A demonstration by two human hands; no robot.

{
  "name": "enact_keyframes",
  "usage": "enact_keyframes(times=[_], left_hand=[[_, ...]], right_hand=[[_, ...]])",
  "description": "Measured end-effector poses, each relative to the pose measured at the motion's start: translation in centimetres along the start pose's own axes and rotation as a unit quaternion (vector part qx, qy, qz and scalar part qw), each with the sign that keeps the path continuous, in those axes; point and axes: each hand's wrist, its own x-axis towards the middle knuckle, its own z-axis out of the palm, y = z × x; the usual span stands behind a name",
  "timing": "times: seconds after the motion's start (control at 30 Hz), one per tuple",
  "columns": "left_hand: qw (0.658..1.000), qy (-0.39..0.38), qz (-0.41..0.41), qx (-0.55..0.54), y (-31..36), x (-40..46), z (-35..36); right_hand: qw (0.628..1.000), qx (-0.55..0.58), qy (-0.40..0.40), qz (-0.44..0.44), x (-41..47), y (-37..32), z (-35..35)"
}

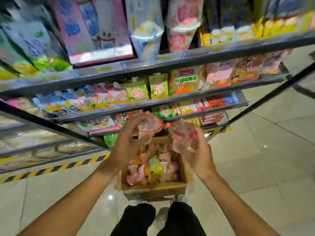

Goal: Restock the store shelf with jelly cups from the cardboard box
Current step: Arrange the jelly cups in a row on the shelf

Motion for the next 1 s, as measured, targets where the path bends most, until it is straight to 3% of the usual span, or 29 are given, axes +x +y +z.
enact_keyframes(times=[0.2,0.57,0.77,1.0], left_hand=[[0.998,0.014,0.054,0.015,7.2,-0.7,-5.8],[0.981,0.022,0.183,-0.068,18.0,1.5,-12.1],[0.965,0.059,0.253,-0.028,23.8,5.1,-13.4],[0.956,0.095,0.277,-0.017,30.1,10.8,-12.5]], right_hand=[[0.992,-0.062,0.017,-0.107,-1.4,-9.9,-0.3],[0.960,-0.088,0.055,-0.259,-1.9,-23.5,-0.3],[0.937,-0.079,0.035,-0.339,1.2,-29.4,-2.1],[0.920,-0.040,0.028,-0.388,8.0,-34.0,-6.3]])
